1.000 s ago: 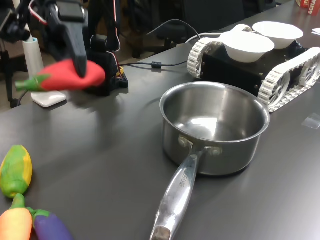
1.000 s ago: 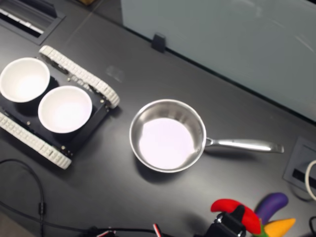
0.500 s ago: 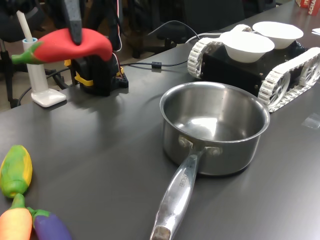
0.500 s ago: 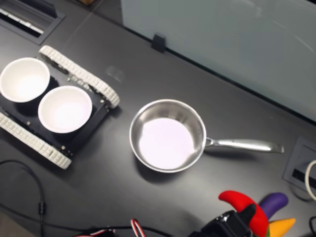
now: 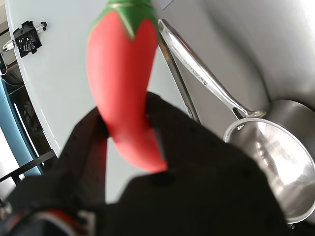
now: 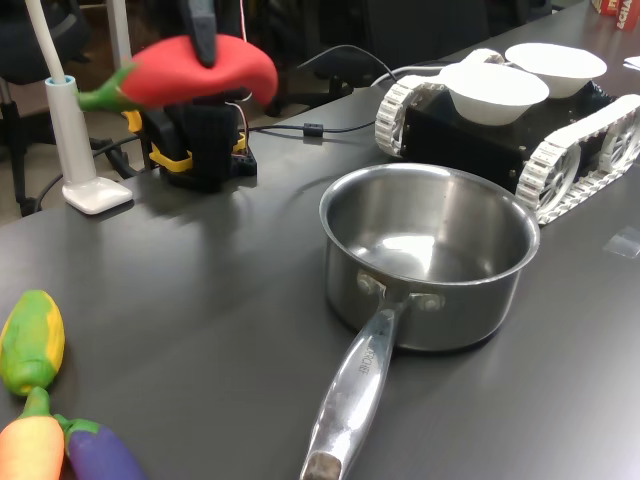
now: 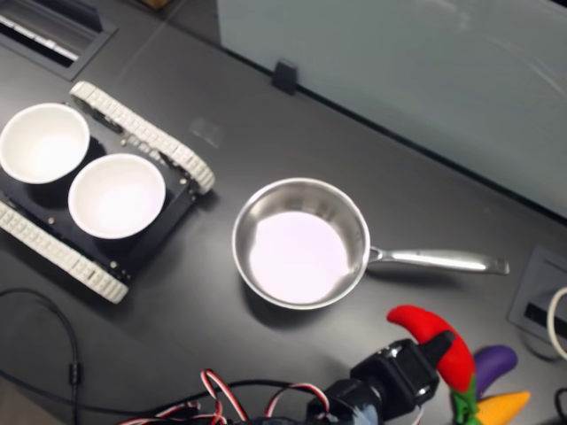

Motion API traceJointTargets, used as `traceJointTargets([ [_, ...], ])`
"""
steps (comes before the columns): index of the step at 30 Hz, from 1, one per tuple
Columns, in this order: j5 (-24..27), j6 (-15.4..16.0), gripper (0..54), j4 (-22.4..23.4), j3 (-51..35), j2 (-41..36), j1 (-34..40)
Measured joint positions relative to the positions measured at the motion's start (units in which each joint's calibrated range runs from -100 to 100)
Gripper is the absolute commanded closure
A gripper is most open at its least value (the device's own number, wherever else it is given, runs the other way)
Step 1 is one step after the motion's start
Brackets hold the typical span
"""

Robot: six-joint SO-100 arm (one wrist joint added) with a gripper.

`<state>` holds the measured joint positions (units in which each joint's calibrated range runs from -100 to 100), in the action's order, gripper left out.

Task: Pick up the chilli and place them in the pan

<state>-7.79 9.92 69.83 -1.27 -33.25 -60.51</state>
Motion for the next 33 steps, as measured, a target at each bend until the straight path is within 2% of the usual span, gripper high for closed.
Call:
traceJointTargets([
  [7, 1.3, -3.3, 53.6, -0.4, 2.0, -2.6, 8.9],
  [22, 3.2, -13.9, 53.6, -7.6, 11.2, -4.5, 30.8],
  [30, 3.7, -19.4, 53.6, -13.0, 23.2, -9.3, 43.3],
  [33, 3.9, -20.1, 53.6, -14.4, 27.8, -11.4, 47.4],
])
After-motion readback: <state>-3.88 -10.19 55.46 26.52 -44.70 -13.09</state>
